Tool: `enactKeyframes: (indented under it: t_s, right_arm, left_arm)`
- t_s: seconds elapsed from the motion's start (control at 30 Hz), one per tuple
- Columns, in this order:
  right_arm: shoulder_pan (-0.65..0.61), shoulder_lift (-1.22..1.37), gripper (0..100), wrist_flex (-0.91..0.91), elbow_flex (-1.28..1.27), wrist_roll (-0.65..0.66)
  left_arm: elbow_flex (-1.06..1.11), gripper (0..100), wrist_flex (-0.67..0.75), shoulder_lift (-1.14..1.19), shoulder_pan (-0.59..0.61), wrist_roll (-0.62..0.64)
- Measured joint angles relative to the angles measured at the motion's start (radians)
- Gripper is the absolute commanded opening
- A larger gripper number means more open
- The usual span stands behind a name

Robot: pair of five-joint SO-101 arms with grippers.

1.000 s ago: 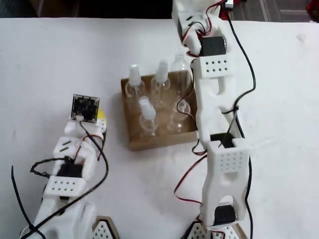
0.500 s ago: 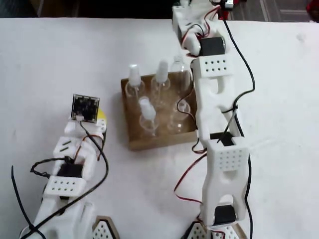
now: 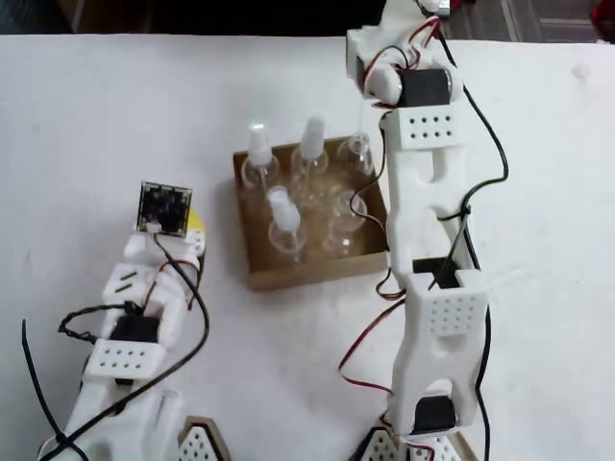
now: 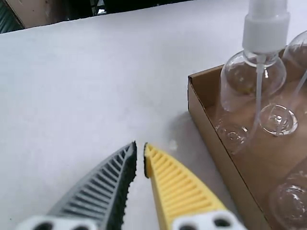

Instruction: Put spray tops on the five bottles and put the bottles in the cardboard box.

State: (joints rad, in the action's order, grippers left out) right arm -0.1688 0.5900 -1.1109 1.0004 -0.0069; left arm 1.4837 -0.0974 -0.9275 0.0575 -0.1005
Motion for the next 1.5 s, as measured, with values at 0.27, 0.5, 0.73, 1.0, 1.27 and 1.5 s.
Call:
enactKeyframes:
  t_s: [0.27,0.5,0.73,1.0,1.27,1.5]
  right_arm:
    - [0.002,0.000,1.5,-0.077,0.000,0.000]
    - [0.002,-0.028,1.5,-0.100,0.000,-0.041]
    - [0.002,-0.126,1.5,-0.166,0.000,-0.069]
    - [0.002,-0.158,1.5,-0.186,0.000,-0.069]
    - [0.002,-0.104,1.5,-0.109,0.000,-0.069]
    - [0.002,-0.054,1.5,-0.066,0.000,-0.069]
  left_arm:
    - [0.000,3,0.000,0.000,0.000,0.000]
    - [0.000,3,0.000,0.000,0.000,0.000]
    - [0.000,3,0.000,0.000,0.000,0.000]
    - [0.000,3,0.000,0.000,0.000,0.000]
    - [0.000,3,0.000,0.000,0.000,0.000]
    - [0.000,3,0.000,0.000,0.000,0.000]
